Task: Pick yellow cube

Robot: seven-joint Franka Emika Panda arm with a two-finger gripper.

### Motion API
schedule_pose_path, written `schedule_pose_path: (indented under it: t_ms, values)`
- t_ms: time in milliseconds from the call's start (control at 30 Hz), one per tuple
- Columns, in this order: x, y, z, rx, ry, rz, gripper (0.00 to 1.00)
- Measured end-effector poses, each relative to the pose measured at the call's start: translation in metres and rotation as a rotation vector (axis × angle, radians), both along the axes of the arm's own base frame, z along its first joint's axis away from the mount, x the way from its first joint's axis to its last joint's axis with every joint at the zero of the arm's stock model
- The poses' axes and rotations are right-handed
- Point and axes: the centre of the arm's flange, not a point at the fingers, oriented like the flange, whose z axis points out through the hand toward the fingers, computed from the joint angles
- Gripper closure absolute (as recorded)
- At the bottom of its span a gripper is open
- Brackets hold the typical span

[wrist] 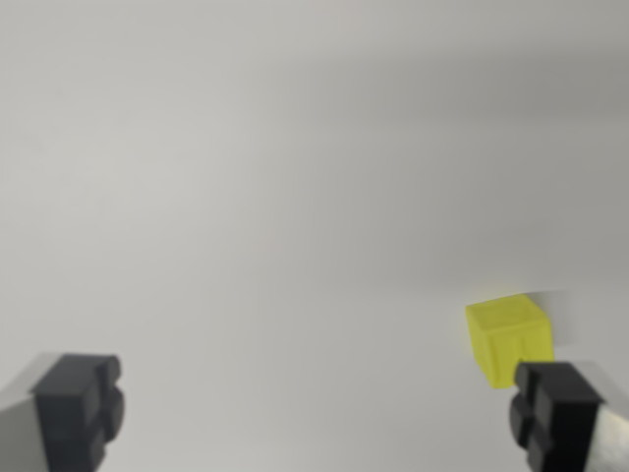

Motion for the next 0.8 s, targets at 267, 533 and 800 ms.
schedule_pose_path:
  t_ms: [267,533,800]
  values:
    - [-0.003,-0.003,-0.004,0.0,0.002,0.012,0.0]
    - [-0.014,-0.016,-0.023,0.001,0.004,0.035,0.0]
    - [-0.025,-0.028,-0.043,0.003,0.006,0.059,0.0]
